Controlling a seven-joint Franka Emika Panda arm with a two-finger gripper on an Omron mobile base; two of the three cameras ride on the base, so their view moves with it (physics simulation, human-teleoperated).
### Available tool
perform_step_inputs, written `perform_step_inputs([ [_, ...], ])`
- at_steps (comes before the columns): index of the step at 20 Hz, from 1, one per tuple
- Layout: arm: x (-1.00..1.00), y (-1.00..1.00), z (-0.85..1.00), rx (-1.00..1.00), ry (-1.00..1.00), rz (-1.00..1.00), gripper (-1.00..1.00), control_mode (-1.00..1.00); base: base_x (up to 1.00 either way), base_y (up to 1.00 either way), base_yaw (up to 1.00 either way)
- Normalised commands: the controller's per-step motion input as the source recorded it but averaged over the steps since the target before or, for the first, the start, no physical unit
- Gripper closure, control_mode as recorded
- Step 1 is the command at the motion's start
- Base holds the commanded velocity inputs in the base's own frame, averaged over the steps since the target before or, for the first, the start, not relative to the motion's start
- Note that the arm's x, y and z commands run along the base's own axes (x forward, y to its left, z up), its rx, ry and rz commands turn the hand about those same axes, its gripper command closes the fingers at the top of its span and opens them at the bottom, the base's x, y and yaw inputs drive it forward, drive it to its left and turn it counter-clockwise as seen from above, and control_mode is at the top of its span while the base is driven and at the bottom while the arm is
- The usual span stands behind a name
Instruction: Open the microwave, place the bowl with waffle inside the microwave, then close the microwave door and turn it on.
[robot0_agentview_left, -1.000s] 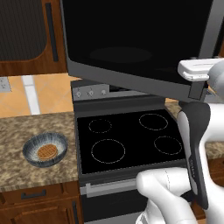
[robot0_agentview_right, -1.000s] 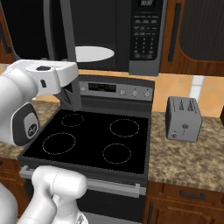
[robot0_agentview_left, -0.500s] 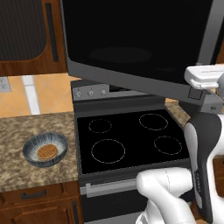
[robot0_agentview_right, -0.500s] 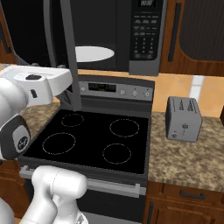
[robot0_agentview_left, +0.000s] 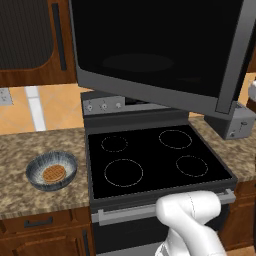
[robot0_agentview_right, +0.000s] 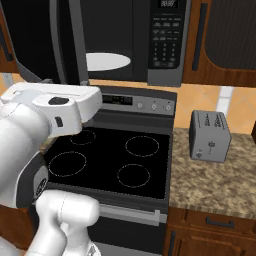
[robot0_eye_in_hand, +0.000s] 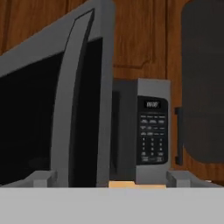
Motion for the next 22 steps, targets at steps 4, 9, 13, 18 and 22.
perform_step_inputs([
  [4,0.0,-0.92,-0.04,0.03,-0.02,0.41,-1.0,-1.0,0.0,0.0,0.0],
  [9,0.04,-0.59,0.0,0.04,0.0,0.39,-1.0,-1.0,0.0,0.0,0.0],
  [13,0.09,-0.13,-0.01,0.0,0.0,0.34,-1.0,-1.0,0.0,0.0,0.0],
  [18,0.33,0.04,-0.04,0.0,0.0,0.24,-1.0,-1.0,0.0,0.0,0.0],
  [22,0.23,0.42,-0.02,0.0,0.01,0.11,-1.0,-1.0,0.0,0.0,0.0],
])
